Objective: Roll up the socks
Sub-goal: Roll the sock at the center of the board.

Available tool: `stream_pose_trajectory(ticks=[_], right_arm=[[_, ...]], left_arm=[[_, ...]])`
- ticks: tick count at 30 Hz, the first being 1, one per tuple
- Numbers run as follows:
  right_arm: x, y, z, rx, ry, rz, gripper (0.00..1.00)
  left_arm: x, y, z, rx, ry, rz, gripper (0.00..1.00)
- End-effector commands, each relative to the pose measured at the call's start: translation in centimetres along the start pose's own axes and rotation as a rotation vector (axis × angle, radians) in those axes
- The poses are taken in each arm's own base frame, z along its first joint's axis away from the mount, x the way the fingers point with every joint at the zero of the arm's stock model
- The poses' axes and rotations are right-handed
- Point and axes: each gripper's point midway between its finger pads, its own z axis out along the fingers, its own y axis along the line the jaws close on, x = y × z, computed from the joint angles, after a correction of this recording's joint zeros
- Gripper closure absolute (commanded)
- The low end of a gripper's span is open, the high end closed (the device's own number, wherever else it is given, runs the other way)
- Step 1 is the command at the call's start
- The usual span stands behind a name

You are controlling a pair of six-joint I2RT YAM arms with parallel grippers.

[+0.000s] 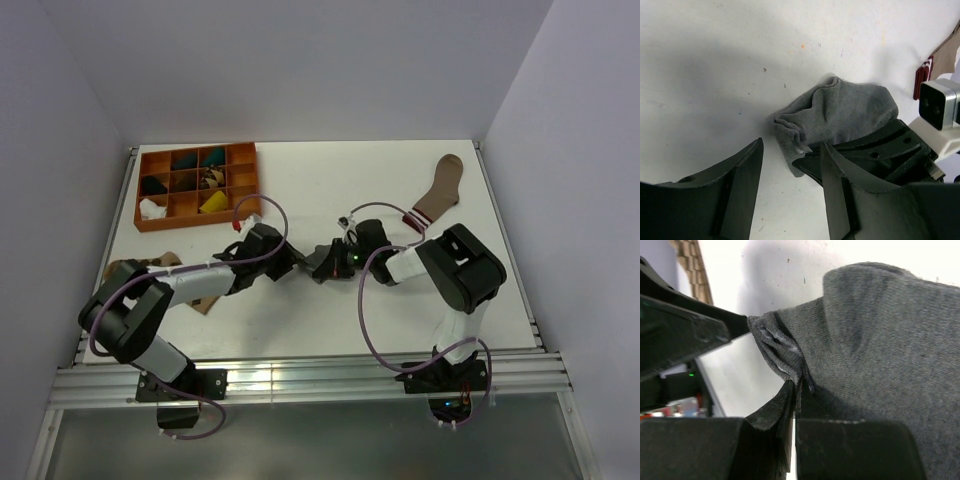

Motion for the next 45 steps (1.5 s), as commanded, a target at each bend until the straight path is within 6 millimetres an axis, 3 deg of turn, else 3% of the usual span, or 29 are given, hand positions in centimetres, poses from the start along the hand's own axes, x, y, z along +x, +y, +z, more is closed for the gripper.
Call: stream_pose_trajectory(ticks=[1, 19, 27, 32, 37, 40, 45], right_arm=[[3.7, -2.2, -0.3, 0.039, 0.1, 0.154, 1.0], [4.0, -3.5, -0.3, 0.044, 0.099, 0.258, 1.0], [3.8, -3.5, -0.4, 0.052, 0.094, 0.249, 1.0], [3.3, -3.2, -0.6, 0.058, 0.092, 0.2, 0.99], [1.2, -1.6, -1.9, 0.064, 0.043, 0.102, 0.73], [-0.5, -0.4, -3.4, 0.095, -0.001, 0.034, 0.66], [-3.5, -2.3, -5.9, 0.317, -0.126, -0.027, 0.62]], left_arm=[[0.1, -1.1, 0.7, 0.037, -0.023, -0.019, 0.46], [2.1, 0.8, 2.6, -0.038, 0.018, 0.003, 0.49], [2.7, 2.0, 3.3, -0.092, 0.031, 0.027, 0.67], [2.8, 2.3, 3.6, -0.115, 0.034, 0.051, 0.85], [2.4, 2.2, 3.4, -0.128, 0.022, 0.08, 0.97], [2.1, 2.3, 3.3, -0.141, 0.009, 0.09, 1.0], [1.7, 2.2, 3.1, -0.15, -0.007, 0.104, 1.0]])
